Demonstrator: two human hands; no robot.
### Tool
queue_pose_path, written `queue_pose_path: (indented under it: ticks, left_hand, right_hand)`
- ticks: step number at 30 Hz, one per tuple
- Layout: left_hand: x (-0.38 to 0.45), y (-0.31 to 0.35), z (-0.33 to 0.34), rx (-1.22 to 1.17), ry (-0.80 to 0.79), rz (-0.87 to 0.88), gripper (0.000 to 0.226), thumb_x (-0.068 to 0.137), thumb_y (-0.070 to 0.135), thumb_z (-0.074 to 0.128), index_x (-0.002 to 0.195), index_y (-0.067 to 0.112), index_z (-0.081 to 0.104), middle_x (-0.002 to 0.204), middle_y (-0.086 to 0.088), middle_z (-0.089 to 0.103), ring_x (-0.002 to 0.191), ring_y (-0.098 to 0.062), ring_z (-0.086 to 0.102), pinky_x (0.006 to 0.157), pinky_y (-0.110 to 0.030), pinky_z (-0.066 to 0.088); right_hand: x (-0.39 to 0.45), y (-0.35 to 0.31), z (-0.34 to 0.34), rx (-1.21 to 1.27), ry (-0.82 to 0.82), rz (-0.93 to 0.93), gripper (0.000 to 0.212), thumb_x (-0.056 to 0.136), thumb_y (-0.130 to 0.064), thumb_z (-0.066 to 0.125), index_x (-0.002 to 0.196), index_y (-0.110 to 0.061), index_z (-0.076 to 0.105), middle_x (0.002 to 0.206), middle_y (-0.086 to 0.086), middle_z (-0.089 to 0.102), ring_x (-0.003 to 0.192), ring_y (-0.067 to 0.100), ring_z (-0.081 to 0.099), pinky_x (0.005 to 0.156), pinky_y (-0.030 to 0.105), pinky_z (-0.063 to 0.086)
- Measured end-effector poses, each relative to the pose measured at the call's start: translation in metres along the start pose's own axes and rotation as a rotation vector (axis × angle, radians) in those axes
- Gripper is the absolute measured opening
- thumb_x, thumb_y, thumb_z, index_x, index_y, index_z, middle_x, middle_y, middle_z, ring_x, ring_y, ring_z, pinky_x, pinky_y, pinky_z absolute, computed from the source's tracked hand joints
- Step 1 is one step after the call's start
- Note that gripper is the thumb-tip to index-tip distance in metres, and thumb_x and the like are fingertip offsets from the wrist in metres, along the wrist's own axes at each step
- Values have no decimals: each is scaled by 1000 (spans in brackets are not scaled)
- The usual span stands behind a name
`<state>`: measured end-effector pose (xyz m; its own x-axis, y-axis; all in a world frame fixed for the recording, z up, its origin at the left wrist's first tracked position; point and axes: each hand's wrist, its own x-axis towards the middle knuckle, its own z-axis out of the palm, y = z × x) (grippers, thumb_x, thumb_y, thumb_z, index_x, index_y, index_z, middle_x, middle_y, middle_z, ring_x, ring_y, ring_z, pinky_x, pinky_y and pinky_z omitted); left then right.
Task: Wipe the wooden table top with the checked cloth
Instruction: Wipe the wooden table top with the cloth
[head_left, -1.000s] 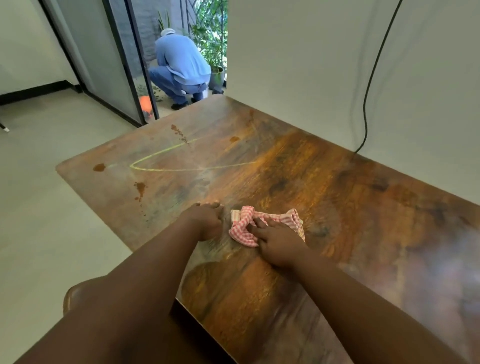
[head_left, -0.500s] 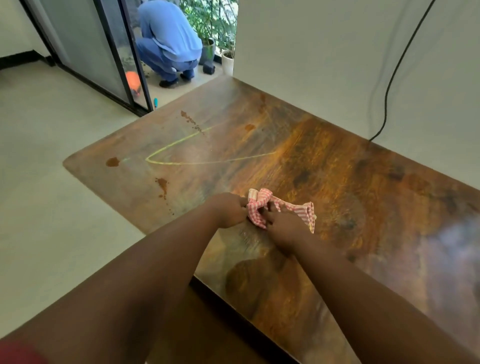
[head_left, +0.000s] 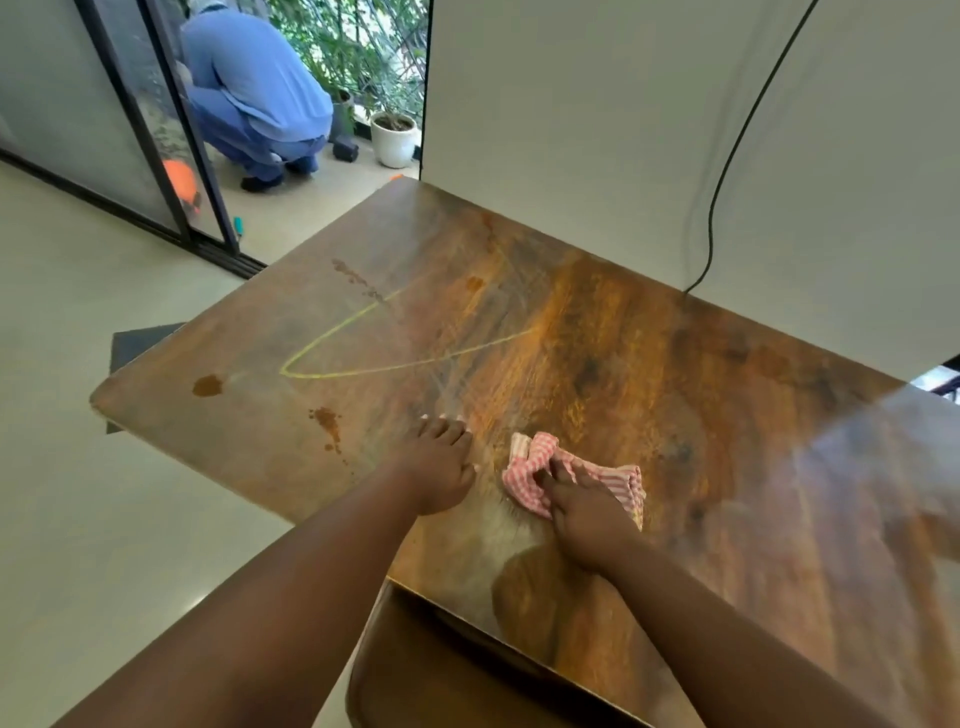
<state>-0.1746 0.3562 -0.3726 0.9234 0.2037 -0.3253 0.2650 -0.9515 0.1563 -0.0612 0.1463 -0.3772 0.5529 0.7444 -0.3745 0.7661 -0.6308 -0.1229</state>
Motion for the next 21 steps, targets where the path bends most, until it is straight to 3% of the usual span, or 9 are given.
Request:
queue_pose_path:
  ticks: [3, 7, 15, 21]
  left_hand:
    - [2, -3, 10, -46, 22, 5, 61, 102, 42, 17, 154, 14, 5, 162, -7, 1, 149, -24, -2, 119, -41, -5]
    - [8, -10, 13, -66, 42, 2, 58, 102, 39, 18, 154, 17, 3, 162, -4, 0, 149, -21, -3, 118, -38, -8]
    - [16, -14, 5, 34, 20, 11, 59, 103, 36, 16, 154, 12, 1, 162, -8, -4, 148, -25, -5, 118, -40, -10]
    - [6, -13, 21, 21, 51, 23, 61, 103, 40, 15, 153, 15, -8, 161, -5, -12, 147, -23, -14, 117, -38, -12]
  right_hand:
    - [26, -21, -3, 35, 23, 36, 55, 98, -32, 30, 150, -32, 10, 159, 4, 2, 145, 31, 7, 116, 41, 9]
    - [36, -39, 2, -1, 68, -54, 55, 99, -30, 29, 150, -29, 10, 159, 5, 3, 145, 31, 4, 116, 41, 4]
    - [-30, -25, 21, -46, 6, -293, 55, 95, -31, 31, 148, -35, 16, 157, -5, 7, 146, 22, 2, 116, 38, 1]
    - [-27, -15, 9, -27, -1, -227, 56, 91, -37, 28, 147, -35, 22, 158, -4, 12, 146, 21, 7, 116, 37, 5]
